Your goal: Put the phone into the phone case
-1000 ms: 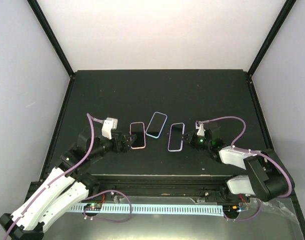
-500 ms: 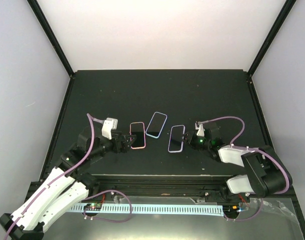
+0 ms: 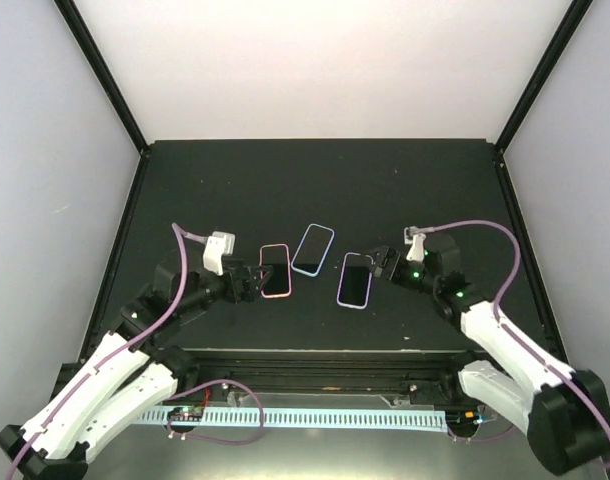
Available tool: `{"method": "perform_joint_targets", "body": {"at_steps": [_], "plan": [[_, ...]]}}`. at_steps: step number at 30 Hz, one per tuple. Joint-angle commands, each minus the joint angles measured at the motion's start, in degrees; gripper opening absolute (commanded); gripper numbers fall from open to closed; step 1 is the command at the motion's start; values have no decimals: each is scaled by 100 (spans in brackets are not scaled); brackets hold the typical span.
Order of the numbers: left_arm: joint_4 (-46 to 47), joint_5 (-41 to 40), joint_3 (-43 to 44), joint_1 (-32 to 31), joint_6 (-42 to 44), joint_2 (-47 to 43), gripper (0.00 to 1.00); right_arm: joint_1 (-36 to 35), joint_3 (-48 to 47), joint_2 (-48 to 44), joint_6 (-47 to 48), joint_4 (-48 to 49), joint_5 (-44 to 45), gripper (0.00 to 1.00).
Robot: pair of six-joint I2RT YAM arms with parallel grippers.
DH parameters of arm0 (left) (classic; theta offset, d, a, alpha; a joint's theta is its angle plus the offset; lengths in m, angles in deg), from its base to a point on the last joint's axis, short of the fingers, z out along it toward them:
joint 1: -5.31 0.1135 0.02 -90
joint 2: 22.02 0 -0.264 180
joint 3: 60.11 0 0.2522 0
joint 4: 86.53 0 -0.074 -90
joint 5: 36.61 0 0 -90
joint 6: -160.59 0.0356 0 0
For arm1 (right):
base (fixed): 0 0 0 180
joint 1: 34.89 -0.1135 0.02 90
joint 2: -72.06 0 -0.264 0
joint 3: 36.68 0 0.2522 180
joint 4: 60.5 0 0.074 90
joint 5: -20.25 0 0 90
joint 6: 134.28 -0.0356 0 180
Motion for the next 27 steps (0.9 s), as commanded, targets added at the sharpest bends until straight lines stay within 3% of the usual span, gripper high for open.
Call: {"method": "perform_joint_targets", "body": {"at_steps": [1,10,17,27], "plan": [[223,24,435,19,-209,-18,99,25,-550,-919,437,-1436,669,100],[-194,-378,1304,17,178,-20,99,25,-1611,-2238,691,-3022,1055,100],[-325,-443,1501,21,251,-113,99,25,-1658,-2817,583,-3203,839,100],[-304,-592,1159,18,172,-412,99,25,-1596,-2919,420,-3210,829,100]]}}
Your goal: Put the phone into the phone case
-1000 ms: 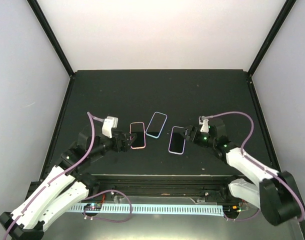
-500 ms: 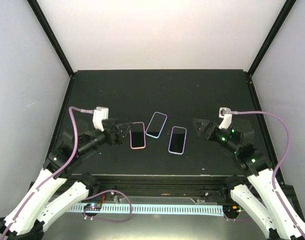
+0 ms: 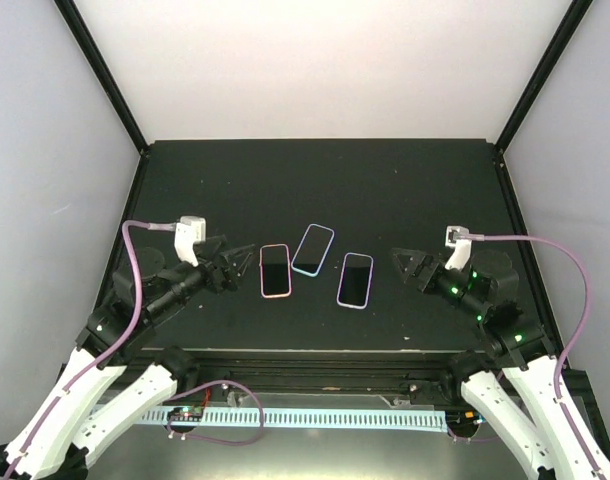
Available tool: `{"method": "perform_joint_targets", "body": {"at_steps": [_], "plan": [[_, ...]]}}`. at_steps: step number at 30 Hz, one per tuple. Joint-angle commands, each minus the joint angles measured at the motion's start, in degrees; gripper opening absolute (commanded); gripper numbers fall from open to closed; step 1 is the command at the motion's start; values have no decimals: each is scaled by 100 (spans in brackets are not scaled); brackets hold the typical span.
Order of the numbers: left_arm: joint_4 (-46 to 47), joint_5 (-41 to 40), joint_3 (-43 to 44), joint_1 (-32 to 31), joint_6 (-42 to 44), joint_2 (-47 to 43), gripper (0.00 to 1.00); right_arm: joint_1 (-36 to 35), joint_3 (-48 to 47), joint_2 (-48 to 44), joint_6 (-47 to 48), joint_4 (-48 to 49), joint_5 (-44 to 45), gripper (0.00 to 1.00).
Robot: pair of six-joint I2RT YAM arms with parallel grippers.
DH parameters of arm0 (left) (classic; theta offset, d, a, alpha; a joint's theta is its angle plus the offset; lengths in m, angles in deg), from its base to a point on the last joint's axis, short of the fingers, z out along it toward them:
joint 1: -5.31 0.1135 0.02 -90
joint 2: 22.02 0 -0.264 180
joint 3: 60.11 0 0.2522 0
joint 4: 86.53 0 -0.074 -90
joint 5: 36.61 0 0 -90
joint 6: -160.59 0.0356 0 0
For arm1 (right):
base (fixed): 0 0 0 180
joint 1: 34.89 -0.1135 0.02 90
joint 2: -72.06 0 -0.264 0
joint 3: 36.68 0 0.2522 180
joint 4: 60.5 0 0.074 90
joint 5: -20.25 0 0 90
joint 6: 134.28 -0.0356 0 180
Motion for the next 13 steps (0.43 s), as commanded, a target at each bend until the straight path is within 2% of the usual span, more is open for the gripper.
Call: {"method": "perform_joint_targets", "body": {"at_steps": [1,13], "plan": [[-107,-170,-135,23,28,-139,99,25,12,-66,-105,-23,-48,100],[-60,-289,-279,21,-33,-240,99,25,200,-278,-225,8,-30,100]]}}
